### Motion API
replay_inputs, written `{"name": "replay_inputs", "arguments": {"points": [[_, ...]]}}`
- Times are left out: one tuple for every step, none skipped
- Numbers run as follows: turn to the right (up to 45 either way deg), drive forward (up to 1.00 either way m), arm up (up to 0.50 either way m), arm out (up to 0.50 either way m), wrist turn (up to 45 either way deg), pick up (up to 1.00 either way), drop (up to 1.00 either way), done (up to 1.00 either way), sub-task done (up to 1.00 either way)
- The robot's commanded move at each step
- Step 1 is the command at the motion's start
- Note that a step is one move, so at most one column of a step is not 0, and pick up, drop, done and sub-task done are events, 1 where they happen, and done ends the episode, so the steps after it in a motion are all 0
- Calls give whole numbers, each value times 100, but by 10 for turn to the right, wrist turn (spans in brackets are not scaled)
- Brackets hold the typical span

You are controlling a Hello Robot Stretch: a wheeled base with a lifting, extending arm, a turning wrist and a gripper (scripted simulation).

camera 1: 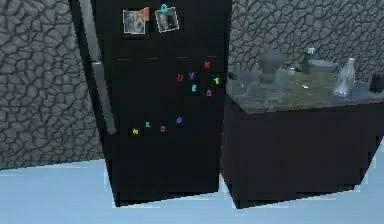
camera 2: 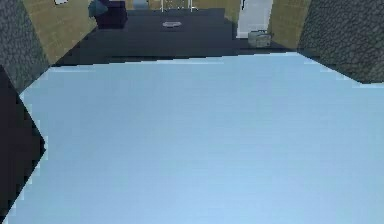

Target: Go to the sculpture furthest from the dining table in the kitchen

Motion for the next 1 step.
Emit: {"name": "replay_inputs", "arguments": {"points": [[0,60,0,0,0,0,0,0,0]]}}
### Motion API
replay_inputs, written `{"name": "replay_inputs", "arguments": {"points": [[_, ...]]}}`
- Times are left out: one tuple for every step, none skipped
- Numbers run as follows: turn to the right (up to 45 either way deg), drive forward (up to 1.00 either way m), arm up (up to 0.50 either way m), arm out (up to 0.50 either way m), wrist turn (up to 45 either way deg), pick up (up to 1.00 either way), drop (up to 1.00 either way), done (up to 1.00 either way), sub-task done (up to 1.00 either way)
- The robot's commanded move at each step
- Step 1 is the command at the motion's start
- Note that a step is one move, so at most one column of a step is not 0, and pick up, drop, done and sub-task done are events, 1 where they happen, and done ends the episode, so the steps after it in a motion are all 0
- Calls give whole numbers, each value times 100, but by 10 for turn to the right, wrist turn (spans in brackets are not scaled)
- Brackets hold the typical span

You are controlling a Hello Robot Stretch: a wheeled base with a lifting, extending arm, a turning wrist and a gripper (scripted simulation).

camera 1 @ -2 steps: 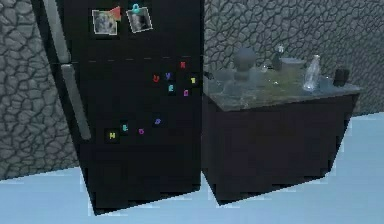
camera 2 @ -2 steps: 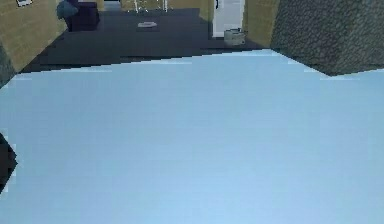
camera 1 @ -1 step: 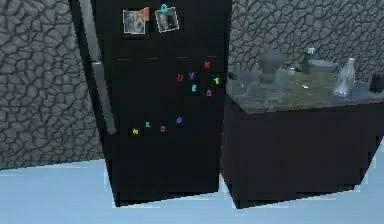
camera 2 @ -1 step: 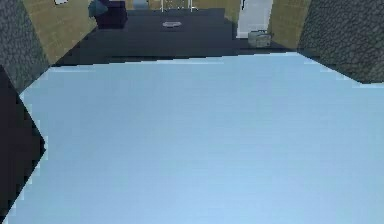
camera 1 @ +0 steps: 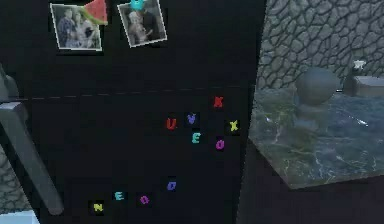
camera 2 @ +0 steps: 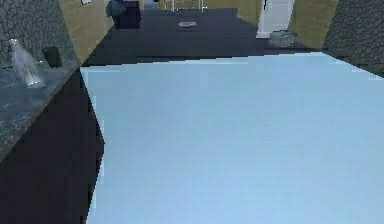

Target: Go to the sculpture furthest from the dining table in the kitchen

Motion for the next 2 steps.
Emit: {"name": "replay_inputs", "arguments": {"points": [[300,0,0,0,0,0,0,0,0],[0,0,0,0,0,0,0,100,0]]}}
